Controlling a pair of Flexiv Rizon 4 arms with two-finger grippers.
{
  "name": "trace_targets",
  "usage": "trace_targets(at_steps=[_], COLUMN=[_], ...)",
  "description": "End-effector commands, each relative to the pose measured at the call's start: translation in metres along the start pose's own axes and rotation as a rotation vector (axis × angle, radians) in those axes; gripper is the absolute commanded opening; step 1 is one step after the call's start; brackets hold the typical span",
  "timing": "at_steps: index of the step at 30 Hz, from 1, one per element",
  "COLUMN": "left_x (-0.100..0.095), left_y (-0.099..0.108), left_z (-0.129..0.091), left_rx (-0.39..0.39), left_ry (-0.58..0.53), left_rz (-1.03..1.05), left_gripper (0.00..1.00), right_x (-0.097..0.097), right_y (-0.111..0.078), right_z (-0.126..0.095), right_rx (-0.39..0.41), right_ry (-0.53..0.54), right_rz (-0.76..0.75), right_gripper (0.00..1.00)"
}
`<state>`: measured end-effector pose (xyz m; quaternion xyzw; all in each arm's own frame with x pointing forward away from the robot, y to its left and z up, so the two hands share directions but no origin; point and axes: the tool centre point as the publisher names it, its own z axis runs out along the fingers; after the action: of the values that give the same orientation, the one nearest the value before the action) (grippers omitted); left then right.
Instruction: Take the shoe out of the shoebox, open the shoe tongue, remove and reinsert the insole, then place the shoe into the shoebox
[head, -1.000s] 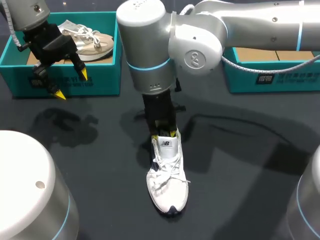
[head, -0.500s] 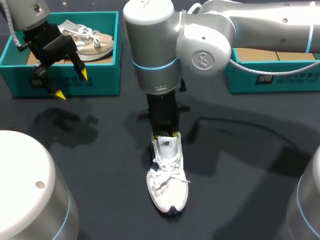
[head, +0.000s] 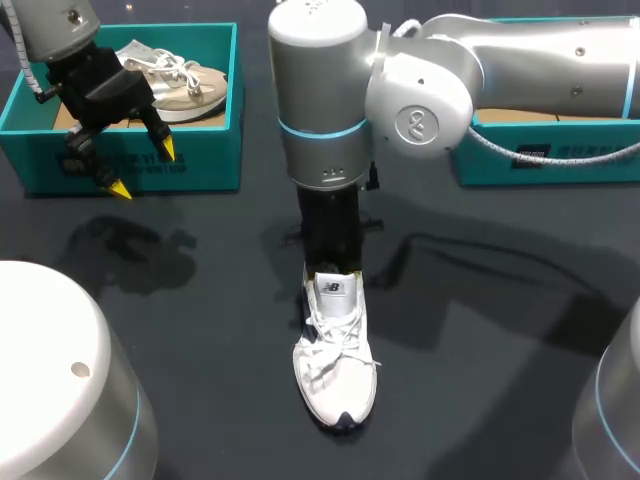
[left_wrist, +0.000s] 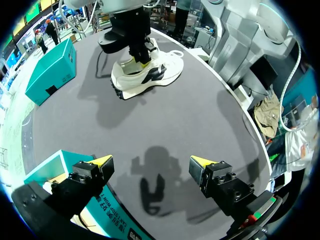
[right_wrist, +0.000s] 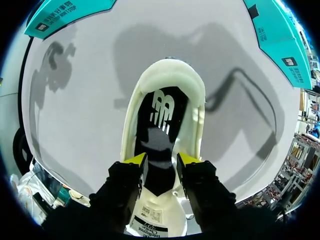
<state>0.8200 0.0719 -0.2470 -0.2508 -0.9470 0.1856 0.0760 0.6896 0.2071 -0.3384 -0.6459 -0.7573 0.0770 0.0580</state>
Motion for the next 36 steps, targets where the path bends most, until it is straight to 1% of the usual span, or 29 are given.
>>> trace_targets(at_steps=[1, 5, 6, 10, 15, 20, 22, 36], left_x=[0.001, 0.001, 0.001, 0.001, 0.001, 0.001, 0.001, 0.001], left_y=[0.0, 0.0, 0.0, 0.0, 0.0, 0.0, 0.0, 0.0], left_z=[0.0, 0.0, 0.0, 0.0, 0.0, 0.0, 0.0, 0.0], left_rx=[-0.002, -0.002, -0.002, -0.002, -0.002, -0.002, -0.002, -0.002], left_ry=[-0.001, -0.001, -0.001, -0.001, -0.001, -0.001, -0.001, -0.001], left_rz=[0.001, 0.001, 0.001, 0.001, 0.001, 0.001, 0.001, 0.001], left_gripper=[1.0, 1.0, 1.0, 1.0, 1.0, 1.0, 1.0, 1.0], right_x=[0.005, 0.009, 0.01, 0.012, 0.012, 0.012, 0.013, 0.017], right_y=[-0.002, -0.006, -0.006, -0.009, -0.011, -0.012, -0.014, -0.026], right_z=[0.001, -0.001, -0.001, -0.001, -0.001, 0.0, -0.002, -0.011], right_rx=[0.008, 0.017, 0.02, 0.028, 0.03, 0.035, 0.031, 0.012], right_ry=[-0.005, -0.01, -0.01, -0.013, -0.017, -0.02, -0.027, -0.052], right_rz=[-0.003, -0.004, -0.004, -0.004, -0.002, 0.002, 0.003, 0.011], right_gripper=[0.46, 0.49, 0.53, 0.8, 0.93, 0.98, 0.99, 0.96])
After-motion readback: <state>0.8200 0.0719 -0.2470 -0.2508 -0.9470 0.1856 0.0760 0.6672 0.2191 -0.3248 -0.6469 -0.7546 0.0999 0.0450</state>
